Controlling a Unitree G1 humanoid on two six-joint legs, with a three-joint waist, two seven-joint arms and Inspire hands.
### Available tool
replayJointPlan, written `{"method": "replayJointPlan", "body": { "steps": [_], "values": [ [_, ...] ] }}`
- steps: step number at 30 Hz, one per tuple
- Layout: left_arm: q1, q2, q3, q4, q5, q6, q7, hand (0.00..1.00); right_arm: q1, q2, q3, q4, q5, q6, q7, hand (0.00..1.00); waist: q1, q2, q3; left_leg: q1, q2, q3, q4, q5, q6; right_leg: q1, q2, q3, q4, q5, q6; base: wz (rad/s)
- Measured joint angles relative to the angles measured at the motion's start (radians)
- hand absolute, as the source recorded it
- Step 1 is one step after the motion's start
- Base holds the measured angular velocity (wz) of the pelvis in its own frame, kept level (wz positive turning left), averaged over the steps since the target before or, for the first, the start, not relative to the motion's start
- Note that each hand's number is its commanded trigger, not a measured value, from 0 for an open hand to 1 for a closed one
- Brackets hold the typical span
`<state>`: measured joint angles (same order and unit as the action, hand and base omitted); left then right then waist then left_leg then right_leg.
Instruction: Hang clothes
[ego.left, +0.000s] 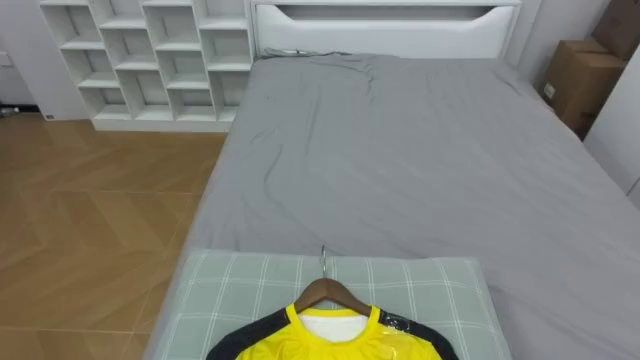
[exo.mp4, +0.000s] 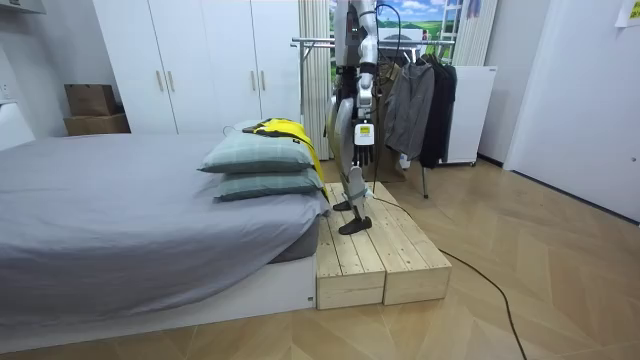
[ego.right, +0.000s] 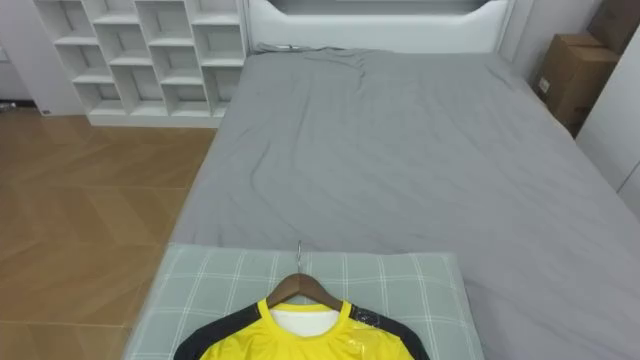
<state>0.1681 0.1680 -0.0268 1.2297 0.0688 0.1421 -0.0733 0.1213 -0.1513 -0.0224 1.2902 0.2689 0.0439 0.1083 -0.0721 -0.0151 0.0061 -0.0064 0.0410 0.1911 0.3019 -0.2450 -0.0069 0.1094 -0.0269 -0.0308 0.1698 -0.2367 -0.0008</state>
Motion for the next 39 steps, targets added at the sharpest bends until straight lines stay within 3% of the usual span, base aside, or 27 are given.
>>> {"method": "replayJointPlan", "body": {
  "steps": [33, 39],
  "values": [
    [0.000, 0.000, 0.008, 0.008, 0.000, -0.021, 0.023, 0.00, 0.000, -0.003, -0.002, 0.004, 0.008, -0.002, 0.018, 0.00, 0.001, -0.001, 0.0001, 0.001, 0.001, 0.005, -0.001, 0.000, 0.000, -0.001, 0.000, 0.001, 0.001, 0.000, 0.000, 0.00],
    [0.004, -0.003, 0.056, 0.009, 0.000, -0.020, 0.025, 0.00, 0.002, -0.003, -0.002, 0.004, 0.002, -0.002, 0.030, 0.00, 0.002, -0.004, -0.0009, 0.002, 0.001, 0.007, -0.001, 0.000, 0.000, -0.001, 0.000, -0.001, 0.001, 0.000, 0.000, 0.00]
  ]
}}
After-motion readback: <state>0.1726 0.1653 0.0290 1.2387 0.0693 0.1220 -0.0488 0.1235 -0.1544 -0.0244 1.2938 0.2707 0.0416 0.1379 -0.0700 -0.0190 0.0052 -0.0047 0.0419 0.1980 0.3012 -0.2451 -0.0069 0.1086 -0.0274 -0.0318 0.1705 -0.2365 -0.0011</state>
